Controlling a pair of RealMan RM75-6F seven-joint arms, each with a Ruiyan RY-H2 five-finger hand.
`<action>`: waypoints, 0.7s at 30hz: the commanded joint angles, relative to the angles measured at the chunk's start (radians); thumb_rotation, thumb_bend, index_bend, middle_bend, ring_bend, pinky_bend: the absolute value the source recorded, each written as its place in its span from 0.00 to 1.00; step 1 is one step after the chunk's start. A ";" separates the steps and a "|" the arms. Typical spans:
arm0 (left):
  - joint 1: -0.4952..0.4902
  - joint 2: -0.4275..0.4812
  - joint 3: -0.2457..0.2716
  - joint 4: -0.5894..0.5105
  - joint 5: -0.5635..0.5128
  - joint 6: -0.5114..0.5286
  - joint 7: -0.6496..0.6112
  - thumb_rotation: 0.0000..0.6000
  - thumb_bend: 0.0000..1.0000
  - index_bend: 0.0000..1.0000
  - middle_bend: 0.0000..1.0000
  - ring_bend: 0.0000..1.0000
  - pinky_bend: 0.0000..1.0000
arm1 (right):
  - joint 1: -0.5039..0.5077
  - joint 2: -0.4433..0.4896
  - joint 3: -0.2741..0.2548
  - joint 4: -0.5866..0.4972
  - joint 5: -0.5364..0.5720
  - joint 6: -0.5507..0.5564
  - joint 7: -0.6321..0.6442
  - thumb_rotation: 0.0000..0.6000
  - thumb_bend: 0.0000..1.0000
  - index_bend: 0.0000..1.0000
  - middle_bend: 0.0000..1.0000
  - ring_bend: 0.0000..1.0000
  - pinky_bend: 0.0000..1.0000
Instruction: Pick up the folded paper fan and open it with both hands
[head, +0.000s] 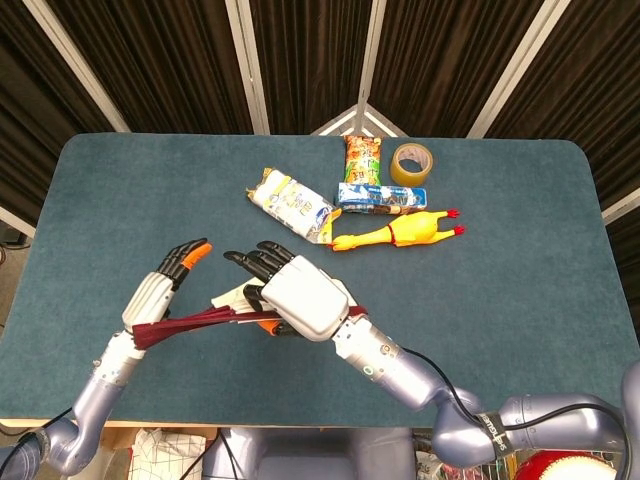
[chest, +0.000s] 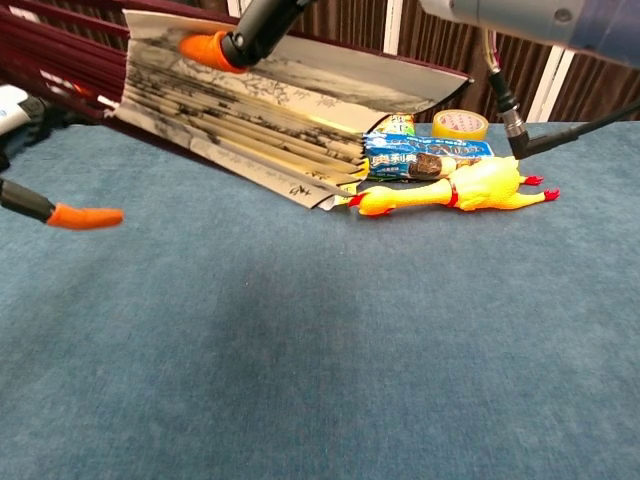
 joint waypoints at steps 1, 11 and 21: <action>-0.018 -0.003 0.016 -0.002 0.011 -0.024 -0.028 1.00 0.13 0.01 0.00 0.00 0.01 | 0.002 -0.003 -0.001 0.000 0.001 0.000 -0.002 1.00 0.51 0.77 0.15 0.22 0.18; -0.053 -0.075 0.003 0.002 0.014 -0.011 -0.201 1.00 0.23 0.25 0.06 0.00 0.02 | 0.013 -0.017 -0.003 -0.018 0.004 -0.002 -0.017 1.00 0.51 0.77 0.16 0.22 0.18; -0.091 -0.153 -0.001 0.044 0.022 -0.011 -0.319 1.00 0.34 0.39 0.14 0.00 0.03 | 0.009 -0.012 -0.009 -0.034 0.008 0.009 -0.032 1.00 0.51 0.78 0.16 0.22 0.18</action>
